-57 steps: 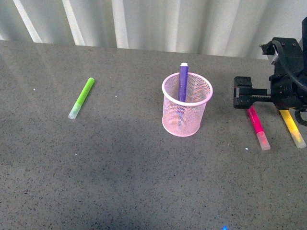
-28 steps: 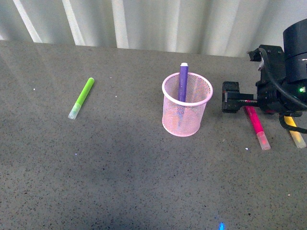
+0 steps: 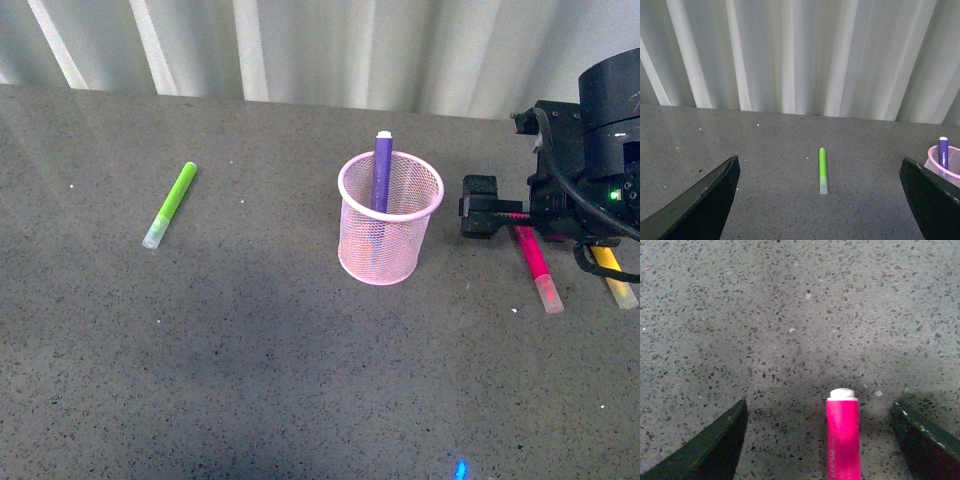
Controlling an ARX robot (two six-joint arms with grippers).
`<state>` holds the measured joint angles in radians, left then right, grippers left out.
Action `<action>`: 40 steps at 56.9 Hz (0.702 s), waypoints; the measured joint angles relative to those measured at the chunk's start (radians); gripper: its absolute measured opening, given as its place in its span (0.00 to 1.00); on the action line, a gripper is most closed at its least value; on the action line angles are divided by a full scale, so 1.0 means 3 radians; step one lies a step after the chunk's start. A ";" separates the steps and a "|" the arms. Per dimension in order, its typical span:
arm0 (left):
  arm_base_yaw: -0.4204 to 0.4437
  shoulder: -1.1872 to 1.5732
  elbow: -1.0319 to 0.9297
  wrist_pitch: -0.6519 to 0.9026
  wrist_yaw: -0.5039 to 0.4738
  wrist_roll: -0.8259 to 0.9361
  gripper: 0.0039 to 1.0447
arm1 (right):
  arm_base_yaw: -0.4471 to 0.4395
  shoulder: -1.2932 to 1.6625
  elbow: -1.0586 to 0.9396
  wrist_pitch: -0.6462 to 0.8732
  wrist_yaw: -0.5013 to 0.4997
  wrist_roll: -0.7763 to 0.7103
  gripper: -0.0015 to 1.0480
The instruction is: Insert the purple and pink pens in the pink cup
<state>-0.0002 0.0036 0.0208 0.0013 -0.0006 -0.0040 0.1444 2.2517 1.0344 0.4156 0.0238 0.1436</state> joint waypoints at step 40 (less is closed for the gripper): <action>0.0000 0.0000 0.0000 0.0000 0.0000 0.0000 0.94 | -0.0139 -0.0008 -0.0042 0.0219 -0.0122 0.0108 0.12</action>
<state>-0.0002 0.0036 0.0208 0.0013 -0.0006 -0.0040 0.1028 2.2494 1.0218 0.4812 -0.0128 0.1761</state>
